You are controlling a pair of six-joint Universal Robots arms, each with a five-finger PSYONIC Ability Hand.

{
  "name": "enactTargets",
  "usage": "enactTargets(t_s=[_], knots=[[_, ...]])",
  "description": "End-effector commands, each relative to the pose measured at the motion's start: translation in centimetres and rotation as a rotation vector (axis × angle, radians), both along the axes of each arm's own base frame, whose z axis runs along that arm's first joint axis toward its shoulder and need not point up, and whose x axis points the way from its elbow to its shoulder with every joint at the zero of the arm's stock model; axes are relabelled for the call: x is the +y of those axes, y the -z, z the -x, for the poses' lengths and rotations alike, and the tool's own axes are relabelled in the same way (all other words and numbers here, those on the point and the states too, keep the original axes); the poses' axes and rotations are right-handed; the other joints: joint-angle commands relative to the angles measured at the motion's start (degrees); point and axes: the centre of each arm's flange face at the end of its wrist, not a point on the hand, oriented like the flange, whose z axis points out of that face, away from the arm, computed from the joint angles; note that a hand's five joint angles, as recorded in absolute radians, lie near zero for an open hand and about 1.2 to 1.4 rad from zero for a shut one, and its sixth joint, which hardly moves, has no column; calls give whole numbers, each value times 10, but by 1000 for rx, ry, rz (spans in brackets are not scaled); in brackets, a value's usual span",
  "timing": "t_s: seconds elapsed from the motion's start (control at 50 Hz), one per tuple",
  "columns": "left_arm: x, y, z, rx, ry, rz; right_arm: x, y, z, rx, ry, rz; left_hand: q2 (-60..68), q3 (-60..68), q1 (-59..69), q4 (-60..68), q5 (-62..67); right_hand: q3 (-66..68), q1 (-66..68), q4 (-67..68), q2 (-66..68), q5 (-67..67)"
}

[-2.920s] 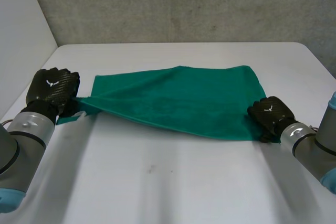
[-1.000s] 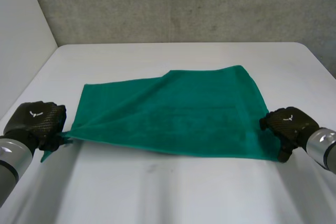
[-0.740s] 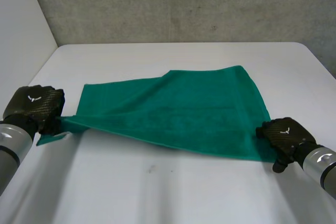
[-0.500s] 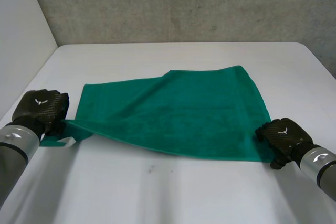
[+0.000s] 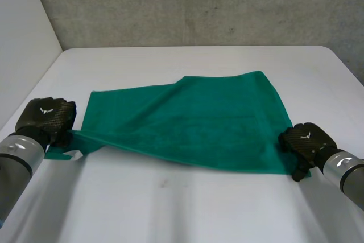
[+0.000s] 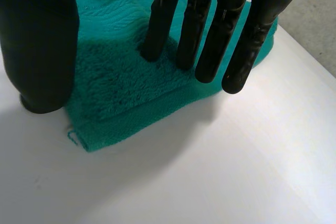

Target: Fold the towel.

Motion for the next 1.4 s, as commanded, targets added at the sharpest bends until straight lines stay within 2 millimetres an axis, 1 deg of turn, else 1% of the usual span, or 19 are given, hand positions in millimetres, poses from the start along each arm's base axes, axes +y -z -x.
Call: enactTargets(t_s=[0.02, 0.28, 0.38, 0.42, 0.48, 0.54, 0.66, 0.68, 0.74, 0.8, 0.84, 0.9, 0.98, 1.04, 1.06, 1.12, 1.22, 1.36, 1.4], knots=[[1, 0, 1, 0, 5, -2, -6, -5, -1, 1, -3, 24, 114, 117, 152, 114, 140, 65, 126, 65, 67, 138], [2, 1, 2, -1, 7, -5, -18, 0, -1, 6, 3, 27, 114, 117, 152, 114, 140, 111, 172, 110, 112, 183], [2, 4, 2, -4, 7, -16, -25, 1, -1, 6, 5, 37, 114, 117, 152, 114, 140, 372, 433, 371, 373, 444], [2, 5, 2, -4, 7, -17, -26, 0, -1, 4, 10, 40, 114, 117, 152, 114, 140, 372, 434, 372, 374, 445], [2, 5, 2, -5, 4, -22, -27, -11, -2, -40, 31, 51, 114, 117, 152, 114, 140, 372, 434, 372, 374, 445], [3, 5, 1, -7, 1, -29, -27, -44, 0, -132, 76, 96, 114, 117, 152, 114, 140, 372, 434, 372, 374, 445], [13, 8, 0, -26, 7, -66, -5, -61, -1, -145, 77, 1, 114, 117, 152, 114, 140, 372, 434, 372, 374, 445], [28, 9, -4, -47, 3, -132, 0, -63, 0, -136, 74, -28, 114, 117, 152, 114, 140, 372, 434, 372, 374, 445], [40, 10, -7, -85, 11, -196, 34, -69, 10, 45, 20, -190, 114, 117, 152, 114, 140, 372, 434, 372, 374, 445], [58, 13, -12, -148, 27, -292, 44, -67, 18, 144, -12, -240, 114, 117, 152, 114, 140, 372, 434, 372, 374, 445], [73, 13, -16, -200, 44, -354, 65, -65, 38, 335, -60, -349, 114, 117, 152, 114, 140, 372, 434, 372, 374, 445], [85, 12, -17, -239, 67, -396, 74, -67, 50, 435, -76, -400, 114, 117, 152, 114, 140, 372, 434, 372, 374, 445], [91, 12, -15, -264, 92, -397, 69, -70, 53, 427, -52, -374, 114, 117, 152, 114, 140, 372, 434, 372, 374, 445], [84, 8, -14, -261, 90, -354, 60, -74, 53, 397, -32, -323, 114, 117, 152, 114, 140, 372, 434, 372, 374, 445], [73, 5, -13, -258, 85, -291, 47, -79, 51, 336, 3, -249, 114, 117, 152, 114, 140, 372, 434, 372, 374, 445], [57, 0, -10, -249, 79, -214, 33, -84, 45, 265, 26, -173, 114, 117, 152, 114, 140, 372, 434, 372, 374, 445], [20, 5, 6, -240, 111, -100, -2, -73, 27, 179, 25, -98, 114, 117, 152, 114, 140, 372, 434, 372, 374, 445], [-26, 14, 29, -205, 129, 12, -31, -65, 8, 153, 23, -18, 114, 117, 152, 114, 140, 372, 434, 372, 374, 445], [-43, 20, 32, -190, 113, 27, -53, -60, 5, 128, 62, 46, 114, 117, 152, 114, 140, 372, 434, 372, 374, 445]])
